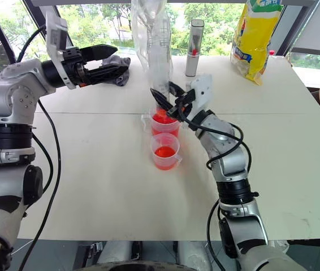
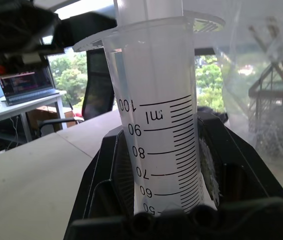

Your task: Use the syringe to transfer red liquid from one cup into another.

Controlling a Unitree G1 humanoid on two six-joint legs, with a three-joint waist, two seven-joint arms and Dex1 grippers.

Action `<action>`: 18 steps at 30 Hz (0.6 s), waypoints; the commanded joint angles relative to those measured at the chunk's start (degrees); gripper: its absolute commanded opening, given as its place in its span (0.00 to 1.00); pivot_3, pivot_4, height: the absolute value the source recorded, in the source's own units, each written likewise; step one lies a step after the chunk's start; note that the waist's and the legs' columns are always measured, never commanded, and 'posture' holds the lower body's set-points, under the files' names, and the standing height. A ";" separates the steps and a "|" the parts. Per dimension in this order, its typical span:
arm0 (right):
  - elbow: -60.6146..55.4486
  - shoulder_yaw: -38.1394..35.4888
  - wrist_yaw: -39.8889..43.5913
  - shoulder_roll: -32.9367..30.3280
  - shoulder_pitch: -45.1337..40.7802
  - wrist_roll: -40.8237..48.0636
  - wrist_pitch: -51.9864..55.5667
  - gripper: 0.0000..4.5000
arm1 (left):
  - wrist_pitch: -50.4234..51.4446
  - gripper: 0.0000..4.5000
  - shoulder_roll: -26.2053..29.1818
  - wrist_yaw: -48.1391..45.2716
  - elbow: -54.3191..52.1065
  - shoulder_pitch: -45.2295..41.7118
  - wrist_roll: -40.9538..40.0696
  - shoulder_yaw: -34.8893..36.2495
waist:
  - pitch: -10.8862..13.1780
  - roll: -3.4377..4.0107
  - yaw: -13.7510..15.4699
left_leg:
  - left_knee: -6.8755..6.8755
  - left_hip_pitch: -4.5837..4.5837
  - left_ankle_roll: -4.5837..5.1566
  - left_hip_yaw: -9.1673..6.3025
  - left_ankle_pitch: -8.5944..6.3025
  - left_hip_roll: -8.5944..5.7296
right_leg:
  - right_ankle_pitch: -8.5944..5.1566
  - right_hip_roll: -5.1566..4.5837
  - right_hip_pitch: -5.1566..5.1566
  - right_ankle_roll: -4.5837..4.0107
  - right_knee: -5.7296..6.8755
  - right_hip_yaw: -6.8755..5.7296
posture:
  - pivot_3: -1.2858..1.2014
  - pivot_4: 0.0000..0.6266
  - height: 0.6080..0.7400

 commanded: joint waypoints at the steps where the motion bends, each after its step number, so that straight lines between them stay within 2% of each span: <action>1: -12.03 -2.12 0.20 -2.83 -0.30 5.34 5.44 0.31 | -1.83 0.99 -0.09 -0.18 0.04 -1.28 -0.66 1.05 | 0.00 0.00 -0.01 | 0.00 0.00 0.00 0.00 0.00 0.00 | 0.00 0.00 0.00 0.00 0.00 0.00 | 0.52 0.24 1.00; 5: -20.87 -3.03 0.18 -6.54 2.14 10.53 11.91 0.31 | -2.91 0.99 -0.96 -0.77 1.74 -2.27 -0.23 0.29 | 0.00 -0.01 0.03 | 0.00 0.01 0.00 -0.01 0.00 0.00 | 0.00 0.01 0.00 0.00 -0.01 -0.01 | 0.52 0.24 1.00; 9: -24.92 -3.76 -1.01 -8.19 4.55 14.08 15.39 0.31 | -3.69 0.99 -2.04 -1.40 3.48 -3.76 -0.05 -0.37 | -0.01 -0.01 0.05 | 0.01 0.01 0.01 0.00 0.00 -0.01 | 0.00 0.01 0.01 0.00 -0.01 -0.01 | 0.52 0.24 1.00; 14: -25.57 -2.54 -1.38 -8.67 8.45 13.72 14.45 0.31 | -4.09 0.99 -2.99 -2.64 4.82 -5.25 0.24 -1.12 | -0.01 -0.02 0.02 | 0.01 0.01 0.01 0.00 0.00 -0.03 | 0.00 0.03 0.02 0.00 -0.02 -0.02 | 0.52 0.24 1.00; 18: -23.91 -0.44 -0.65 -8.25 13.55 11.01 10.65 0.31 | -0.21 0.99 -3.84 -4.29 3.23 -6.90 -2.70 -0.61 | -0.02 -0.04 0.07 | 0.01 0.01 0.01 -0.02 0.00 -0.04 | 0.00 0.03 0.03 0.00 -0.03 -0.03 | 0.52 0.24 1.00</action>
